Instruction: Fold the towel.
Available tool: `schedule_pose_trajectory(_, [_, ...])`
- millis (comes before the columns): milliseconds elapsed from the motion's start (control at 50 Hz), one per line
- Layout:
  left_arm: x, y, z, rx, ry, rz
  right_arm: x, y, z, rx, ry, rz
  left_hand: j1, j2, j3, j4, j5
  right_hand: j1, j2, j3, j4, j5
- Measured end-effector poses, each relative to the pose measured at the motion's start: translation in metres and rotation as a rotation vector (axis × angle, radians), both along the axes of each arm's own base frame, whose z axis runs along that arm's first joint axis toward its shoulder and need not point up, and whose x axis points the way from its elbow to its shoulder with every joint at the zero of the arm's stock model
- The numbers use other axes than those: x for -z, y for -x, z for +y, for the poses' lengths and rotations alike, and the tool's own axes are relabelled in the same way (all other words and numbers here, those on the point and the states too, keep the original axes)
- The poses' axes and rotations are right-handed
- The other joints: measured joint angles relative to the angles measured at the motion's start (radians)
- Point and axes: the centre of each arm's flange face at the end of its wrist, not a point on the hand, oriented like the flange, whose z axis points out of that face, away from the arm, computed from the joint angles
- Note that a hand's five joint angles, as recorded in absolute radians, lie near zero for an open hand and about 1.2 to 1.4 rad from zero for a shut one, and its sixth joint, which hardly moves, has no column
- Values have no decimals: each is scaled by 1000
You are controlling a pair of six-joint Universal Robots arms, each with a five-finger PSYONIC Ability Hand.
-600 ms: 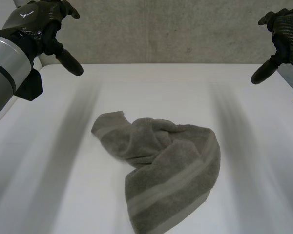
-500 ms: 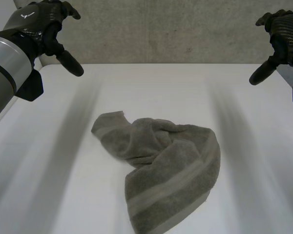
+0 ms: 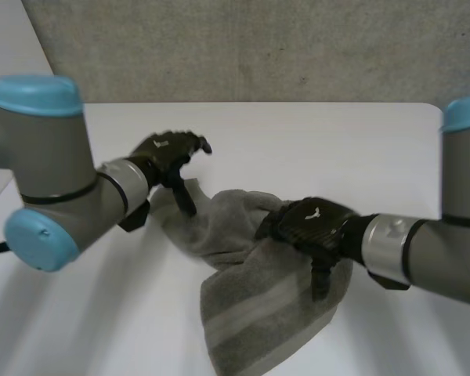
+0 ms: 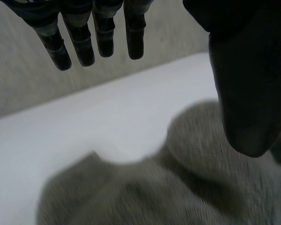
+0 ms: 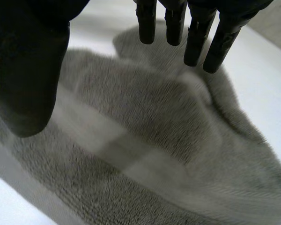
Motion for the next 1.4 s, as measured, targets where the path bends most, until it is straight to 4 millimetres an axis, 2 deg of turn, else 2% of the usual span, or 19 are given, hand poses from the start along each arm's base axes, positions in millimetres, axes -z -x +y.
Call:
schedule_pose_trajectory(80, [31,3,-3,2,-66,-31,28,-9,-5,-15,41,17,0,0,0,0,0,0,0,0,0,0])
schedule_pose_trajectory(140, [43,4,-4,1,-91,-42,42,-13,-9,-17,73,7,0,0,0,0,0,19,5,3,3,7])
schedule_pose_trajectory(180, [56,5,-4,2,-113,-51,52,-17,-12,-17,103,-6,0,0,0,0,0,131,115,103,99,124])
schedule_pose_trajectory(280, [72,11,2,24,-146,-59,64,-20,-19,-12,159,-32,0,0,0,0,2,371,361,352,343,361])
schedule_pose_trajectory(360, [77,17,8,53,-162,-51,65,-21,-23,-4,189,-44,34,39,34,28,43,594,586,562,558,563])
schedule_pose_trajectory(500, [78,24,17,87,-214,3,61,-19,-26,-1,208,-51,333,346,333,325,349,923,898,853,887,892])
schedule_pose_trajectory(600, [82,27,20,84,-248,26,63,-19,-25,-11,201,-47,600,606,570,594,613,1004,985,945,986,982])
schedule_pose_trajectory(700, [88,28,20,78,-268,29,62,-18,-22,-40,219,-25,985,1027,975,998,1027,1042,1029,1014,1062,1041])
schedule_pose_trajectory(740, [87,29,18,78,-260,30,58,-18,-21,-66,251,-11,1000,1066,1022,1063,1065,1042,1029,1014,1062,1041])
schedule_pose_trajectory(820, [72,31,8,72,-202,49,44,-19,-22,-134,354,19,1002,1066,1047,1078,1066,1042,1029,1014,1062,1041])
schedule_pose_trajectory(860, [55,33,0,65,-146,71,32,-22,-26,-174,439,29,1006,1066,1055,1078,1066,1042,1029,1014,1060,1041])
schedule_pose_trajectory(960, [-16,31,-23,40,48,156,-21,-36,-48,-245,728,21,1006,1066,1064,1087,1066,1042,1029,1014,1060,1041])
schedule_pose_trajectory(1020, [-85,20,-29,18,212,232,-80,-44,-61,-239,947,-37,1006,1066,1068,1087,1068,1042,1029,1014,1060,1041])
schedule_pose_trajectory(1060, [-119,13,-25,9,284,267,-113,-46,-62,-225,1042,-92,1006,1066,1070,1087,1070,1042,1029,1014,1060,1041])
schedule_pose_trajectory(1100, [-146,5,-17,5,336,293,-136,-45,-60,-215,1098,-149,1006,1066,1072,1088,1070,1041,1029,1013,1060,1041])
schedule_pose_trajectory(1160, [-172,-5,-1,4,373,316,-161,-42,-53,-213,1138,-255,1006,1066,1074,1088,1070,1041,1029,1013,1038,1039])
schedule_pose_trajectory(1220, [-180,-12,14,6,374,317,-167,-37,-48,-218,1132,-328,1006,1066,1075,1088,1070,1038,1027,1011,1008,1038])
schedule_pose_trajectory(1300, [-172,-24,28,-2,354,301,-158,-25,-45,-210,1059,-415,1006,1066,1076,1089,1070,974,960,956,936,979])
schedule_pose_trajectory(1400, [-135,-36,28,-33,302,262,-129,-10,-48,-157,862,-472,1006,1066,1077,1093,1070,939,924,926,916,942])
